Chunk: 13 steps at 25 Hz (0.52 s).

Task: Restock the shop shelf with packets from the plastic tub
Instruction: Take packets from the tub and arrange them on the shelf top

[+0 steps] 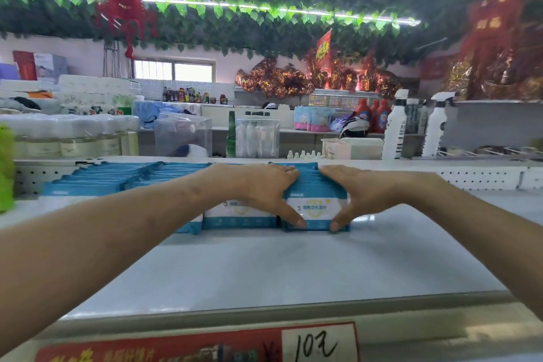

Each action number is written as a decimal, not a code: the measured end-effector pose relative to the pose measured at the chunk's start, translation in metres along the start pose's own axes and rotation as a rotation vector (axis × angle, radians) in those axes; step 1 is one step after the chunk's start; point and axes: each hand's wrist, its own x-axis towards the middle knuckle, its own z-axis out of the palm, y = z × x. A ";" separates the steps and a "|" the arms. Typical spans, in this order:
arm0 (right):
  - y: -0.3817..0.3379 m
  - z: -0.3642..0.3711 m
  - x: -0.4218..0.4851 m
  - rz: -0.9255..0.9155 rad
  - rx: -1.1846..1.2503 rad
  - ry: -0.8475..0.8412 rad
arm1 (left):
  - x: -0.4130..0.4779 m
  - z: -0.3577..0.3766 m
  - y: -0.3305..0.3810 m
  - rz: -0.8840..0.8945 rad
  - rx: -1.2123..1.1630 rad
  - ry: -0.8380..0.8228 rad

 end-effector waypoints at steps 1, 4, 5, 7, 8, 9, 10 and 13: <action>0.003 0.002 0.002 -0.013 -0.003 0.005 | 0.007 0.001 0.006 0.007 0.012 -0.004; 0.015 0.008 0.016 -0.030 0.045 -0.007 | 0.021 -0.001 0.014 0.006 0.050 -0.031; 0.017 0.010 0.020 -0.038 0.060 -0.010 | 0.026 -0.001 0.014 -0.002 0.060 -0.041; 0.017 0.013 0.027 -0.056 0.091 -0.008 | 0.032 -0.001 0.011 -0.017 0.078 -0.072; 0.017 0.015 0.031 -0.067 0.107 0.000 | 0.034 0.000 0.010 -0.028 0.082 -0.087; 0.016 0.015 0.033 -0.075 0.116 0.007 | 0.036 0.000 0.010 -0.039 0.081 -0.098; 0.016 0.014 0.033 -0.080 0.117 0.007 | 0.038 -0.001 0.010 -0.050 0.073 -0.108; 0.020 0.008 0.026 -0.081 0.113 0.010 | 0.040 -0.006 0.010 -0.057 0.055 -0.133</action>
